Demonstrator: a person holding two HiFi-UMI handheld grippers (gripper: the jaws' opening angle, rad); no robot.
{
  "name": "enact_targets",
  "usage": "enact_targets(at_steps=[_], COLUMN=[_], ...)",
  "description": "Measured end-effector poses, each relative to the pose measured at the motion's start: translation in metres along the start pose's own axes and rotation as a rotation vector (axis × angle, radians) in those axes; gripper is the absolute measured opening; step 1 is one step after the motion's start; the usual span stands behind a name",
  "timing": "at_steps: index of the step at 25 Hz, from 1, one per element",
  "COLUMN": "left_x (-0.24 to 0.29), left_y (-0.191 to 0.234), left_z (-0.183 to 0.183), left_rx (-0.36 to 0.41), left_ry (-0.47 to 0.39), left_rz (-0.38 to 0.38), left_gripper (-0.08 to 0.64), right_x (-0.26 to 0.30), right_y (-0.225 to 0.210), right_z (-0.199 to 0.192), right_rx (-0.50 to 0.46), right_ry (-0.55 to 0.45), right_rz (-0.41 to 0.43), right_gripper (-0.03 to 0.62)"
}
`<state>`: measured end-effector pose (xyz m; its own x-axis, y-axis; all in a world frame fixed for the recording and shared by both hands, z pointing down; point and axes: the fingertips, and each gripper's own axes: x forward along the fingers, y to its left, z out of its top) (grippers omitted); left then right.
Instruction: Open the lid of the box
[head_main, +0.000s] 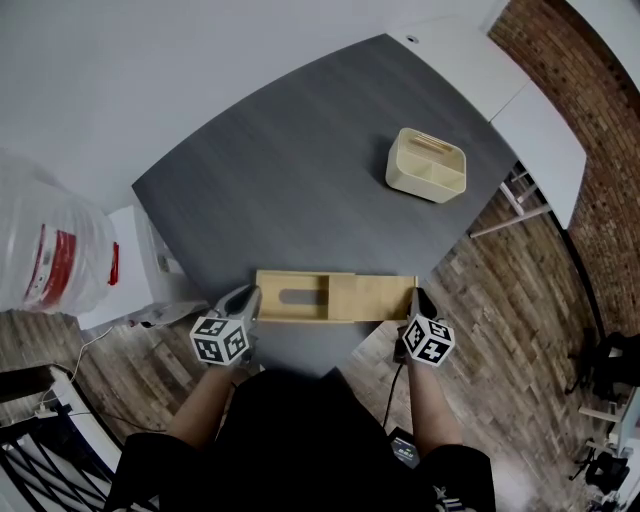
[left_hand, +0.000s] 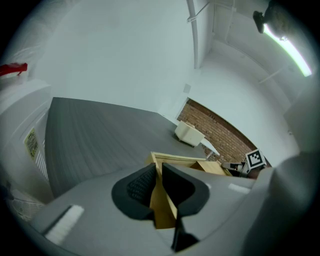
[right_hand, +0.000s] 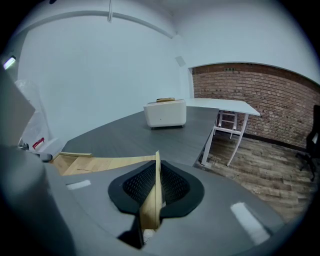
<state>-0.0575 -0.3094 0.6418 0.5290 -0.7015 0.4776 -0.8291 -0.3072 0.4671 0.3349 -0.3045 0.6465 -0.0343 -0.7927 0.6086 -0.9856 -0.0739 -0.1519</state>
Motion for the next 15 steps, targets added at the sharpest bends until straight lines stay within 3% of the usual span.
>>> enact_targets(at_steps=[7, 15], left_x=[0.0, 0.0014], left_y=[0.0001, 0.0005], left_z=[0.0007, -0.0002], left_rx=[0.001, 0.011], left_ry=[-0.005, 0.025], left_rz=[0.019, 0.039], left_gripper=[0.04, 0.038], right_x=[0.002, 0.0034], right_y=[-0.0061, -0.0045], right_z=[0.0011, 0.0019], right_rx=[0.001, -0.074], right_ry=[0.001, 0.009], right_rz=[-0.025, -0.03], right_gripper=[0.035, 0.032])
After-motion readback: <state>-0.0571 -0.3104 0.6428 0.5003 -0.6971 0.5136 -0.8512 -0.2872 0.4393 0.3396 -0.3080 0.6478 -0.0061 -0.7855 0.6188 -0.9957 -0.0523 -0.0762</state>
